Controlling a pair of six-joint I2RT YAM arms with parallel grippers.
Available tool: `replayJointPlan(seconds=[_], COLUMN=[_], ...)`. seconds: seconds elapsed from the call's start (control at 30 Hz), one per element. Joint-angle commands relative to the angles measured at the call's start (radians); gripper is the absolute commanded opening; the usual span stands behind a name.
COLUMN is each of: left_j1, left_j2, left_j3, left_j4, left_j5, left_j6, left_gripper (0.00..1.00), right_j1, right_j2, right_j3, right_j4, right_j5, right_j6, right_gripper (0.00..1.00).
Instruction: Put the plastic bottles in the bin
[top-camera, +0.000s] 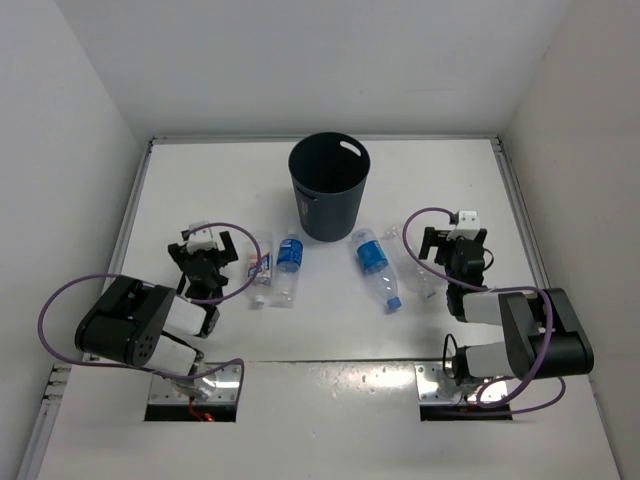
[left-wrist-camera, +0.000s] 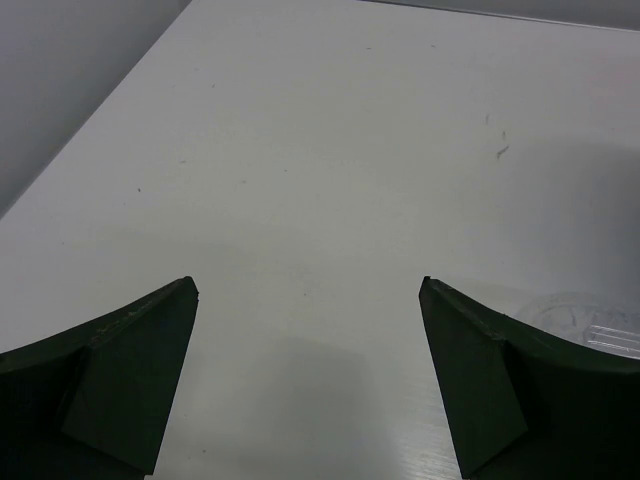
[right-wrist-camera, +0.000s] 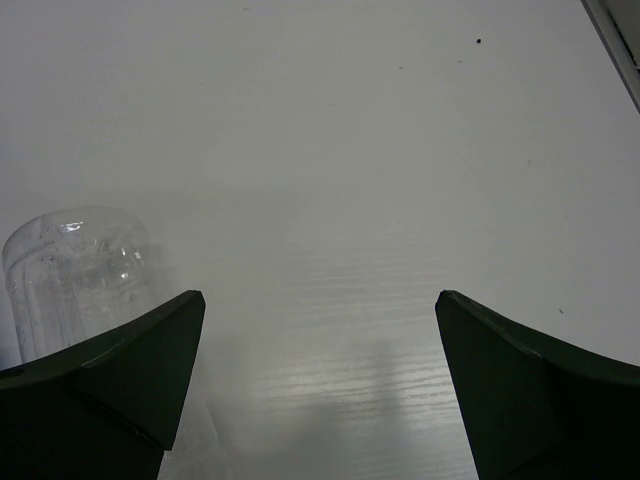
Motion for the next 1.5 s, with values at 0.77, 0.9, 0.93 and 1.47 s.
replayJointPlan(seconds=[0.77,0.9,0.93,1.47], left_j1=[0.015,0.015,0.015,0.058], left_j2=[0.004,0.004,0.004,-0.226], left_j3=[-0.013,-0.013,-0.013,0.07], left_j4=[0.101,0.101,0.101,-0.22], left_j5=[0.02,0.02,0.02,0.058], left_j6=[-0.019,-0.019,-0.019,-0.048], left_gripper=[1.0,1.0,1.0,1.0], right_j1=[0.002,0.002,0.002,0.023], right_j2=[-0.004,-0.004,-0.004,-0.004], right_j3=[0.02,0.02,0.02,0.02], right_j4=[0.068,0.068,0.068,0.111], right_j5=[0.002,0.002,0.011,0.049], right_j6=[0.017,0.017,0.017,0.008], right_gripper=[1.0,1.0,1.0,1.0])
